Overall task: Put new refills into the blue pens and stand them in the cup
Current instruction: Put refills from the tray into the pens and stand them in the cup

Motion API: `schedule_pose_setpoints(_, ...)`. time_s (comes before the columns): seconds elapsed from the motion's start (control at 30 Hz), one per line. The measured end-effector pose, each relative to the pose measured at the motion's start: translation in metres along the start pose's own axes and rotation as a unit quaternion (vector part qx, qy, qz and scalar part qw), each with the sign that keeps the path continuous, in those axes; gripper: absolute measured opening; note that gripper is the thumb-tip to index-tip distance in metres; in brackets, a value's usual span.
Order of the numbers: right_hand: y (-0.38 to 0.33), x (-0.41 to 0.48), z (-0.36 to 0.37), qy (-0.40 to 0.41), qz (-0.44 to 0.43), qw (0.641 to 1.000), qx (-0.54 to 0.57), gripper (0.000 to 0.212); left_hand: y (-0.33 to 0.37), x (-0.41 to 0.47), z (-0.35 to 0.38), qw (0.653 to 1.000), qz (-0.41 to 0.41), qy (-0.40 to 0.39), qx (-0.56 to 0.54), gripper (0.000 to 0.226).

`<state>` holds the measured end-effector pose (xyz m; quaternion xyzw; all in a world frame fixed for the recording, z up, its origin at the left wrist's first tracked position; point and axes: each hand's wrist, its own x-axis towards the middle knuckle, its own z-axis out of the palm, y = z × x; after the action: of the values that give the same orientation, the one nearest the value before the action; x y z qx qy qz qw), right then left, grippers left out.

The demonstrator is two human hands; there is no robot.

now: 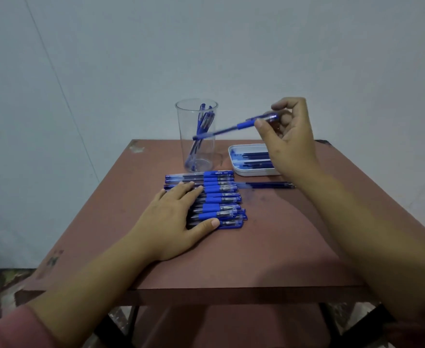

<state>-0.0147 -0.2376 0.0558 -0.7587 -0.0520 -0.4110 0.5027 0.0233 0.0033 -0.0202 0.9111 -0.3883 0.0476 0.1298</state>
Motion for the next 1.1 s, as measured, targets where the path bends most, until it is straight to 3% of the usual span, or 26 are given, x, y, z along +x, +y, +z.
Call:
schedule_pose_setpoints(0.23,-0.013,0.054,0.028,0.087,-0.03,0.996,0.016,0.031,0.0,0.0,-0.001,1.0,-0.007,-0.003,-0.004,0.101)
schedule_pose_setpoints(0.57,0.016,0.067,0.069,-0.072,-0.05,0.983,-0.16,0.014,0.0,0.001,0.0,1.0,-0.01,-0.008,-0.005,0.101)
schedule_pose_setpoints(0.7,0.024,0.062,0.067,-0.136,-0.051,0.951,-0.272,0.025,-0.001,0.001,-0.001,1.0,-0.007,-0.008,-0.007,0.101)
schedule_pose_setpoints(0.9,0.02,0.046,0.043,-0.138,-0.054,0.953,-0.263,0.037,-0.002,0.001,0.0,1.0,-0.004,-0.003,-0.015,0.099)
schedule_pose_setpoints(1.1,0.03,0.0,0.002,-0.215,-0.051,0.939,-0.263,0.018,-0.003,0.002,0.002,1.0,0.0,0.002,-0.016,0.1)
